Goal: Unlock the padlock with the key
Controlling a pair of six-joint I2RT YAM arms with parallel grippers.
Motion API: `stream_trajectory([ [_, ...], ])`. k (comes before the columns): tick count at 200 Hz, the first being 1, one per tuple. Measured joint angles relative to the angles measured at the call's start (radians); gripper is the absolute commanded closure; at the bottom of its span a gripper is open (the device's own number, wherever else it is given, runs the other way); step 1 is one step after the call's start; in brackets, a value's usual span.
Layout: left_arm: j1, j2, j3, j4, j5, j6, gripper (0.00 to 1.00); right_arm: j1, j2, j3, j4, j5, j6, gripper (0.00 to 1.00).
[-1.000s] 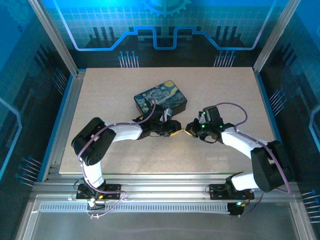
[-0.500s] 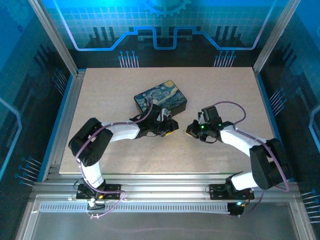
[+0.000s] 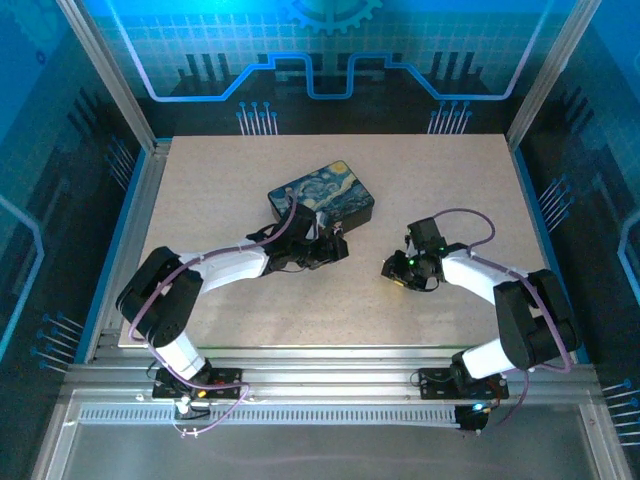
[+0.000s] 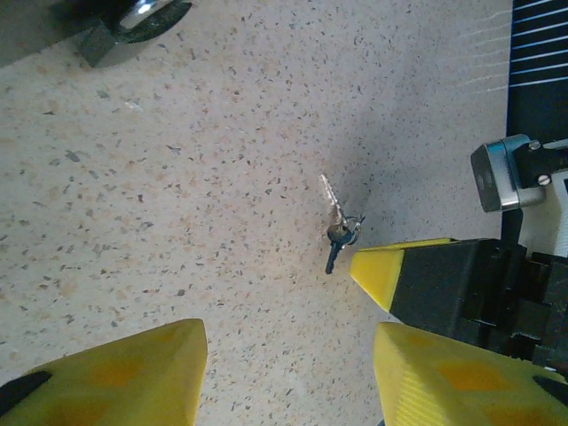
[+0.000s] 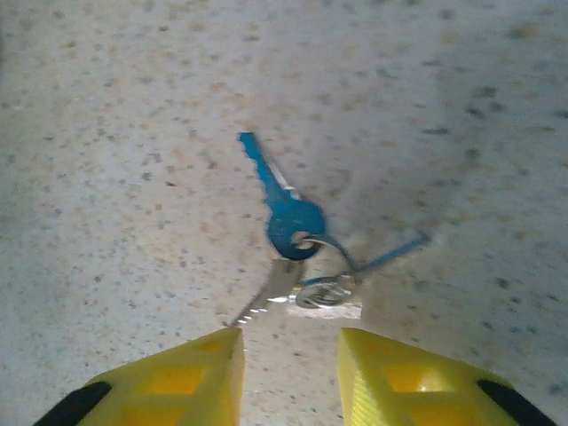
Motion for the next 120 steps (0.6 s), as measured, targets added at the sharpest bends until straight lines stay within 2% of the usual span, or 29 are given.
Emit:
stream_trajectory([
  [62, 0.002, -0.004, 0.000, -0.010, -0.004, 0.003, 0.46, -0.004, -0.002, 0.085, -0.080, 0.058, -0.084, 0.55],
  [120, 0.002, -0.006, -0.001, -0.011, -0.005, 0.003, 0.45, -0.001, 0.089, 0.146, -0.097, 0.080, -0.128, 0.58],
])
